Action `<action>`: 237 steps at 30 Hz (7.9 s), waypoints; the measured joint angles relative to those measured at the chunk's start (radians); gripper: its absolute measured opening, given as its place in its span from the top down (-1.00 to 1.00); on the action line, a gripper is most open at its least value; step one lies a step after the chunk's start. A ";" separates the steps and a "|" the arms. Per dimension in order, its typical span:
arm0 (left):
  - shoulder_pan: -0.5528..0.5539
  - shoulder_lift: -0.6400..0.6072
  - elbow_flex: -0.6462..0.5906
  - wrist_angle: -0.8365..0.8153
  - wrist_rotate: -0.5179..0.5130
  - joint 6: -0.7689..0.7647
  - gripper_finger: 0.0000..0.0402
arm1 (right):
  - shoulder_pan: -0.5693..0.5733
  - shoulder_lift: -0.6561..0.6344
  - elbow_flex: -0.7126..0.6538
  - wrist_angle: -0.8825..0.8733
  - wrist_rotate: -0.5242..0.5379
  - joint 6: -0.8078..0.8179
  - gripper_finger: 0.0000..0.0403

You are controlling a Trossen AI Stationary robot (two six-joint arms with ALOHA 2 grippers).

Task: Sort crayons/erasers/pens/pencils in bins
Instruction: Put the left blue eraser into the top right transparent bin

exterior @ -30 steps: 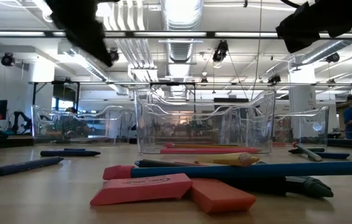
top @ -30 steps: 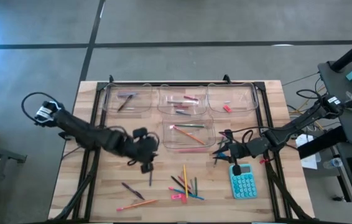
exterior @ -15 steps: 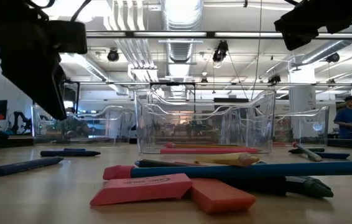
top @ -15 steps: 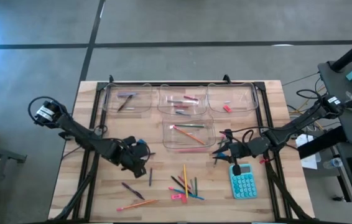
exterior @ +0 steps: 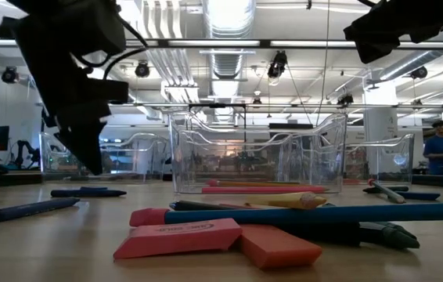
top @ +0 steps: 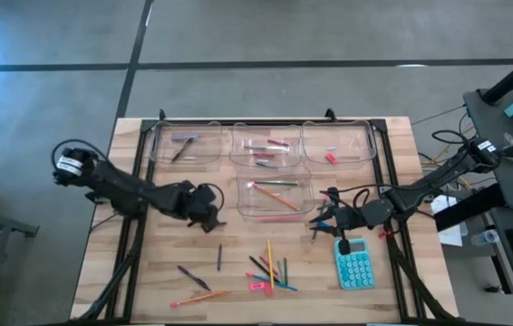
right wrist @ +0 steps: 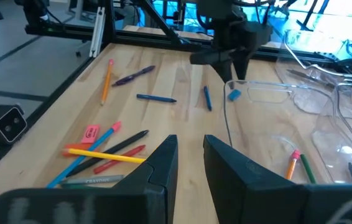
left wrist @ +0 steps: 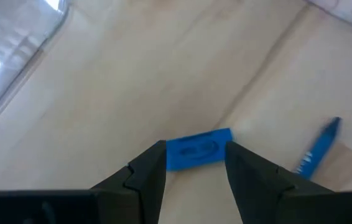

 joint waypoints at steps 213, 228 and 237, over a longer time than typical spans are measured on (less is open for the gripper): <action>-0.249 0.136 0.339 0.829 0.088 0.320 1.00 | -0.002 0.615 0.288 0.463 -0.112 0.003 -0.25; -0.245 0.138 0.332 0.838 0.084 0.339 1.00 | -0.040 0.621 0.293 0.523 -0.132 0.049 0.15; -0.245 0.138 0.330 0.839 0.074 0.340 1.00 | -0.043 0.622 0.289 0.516 -0.137 0.027 0.81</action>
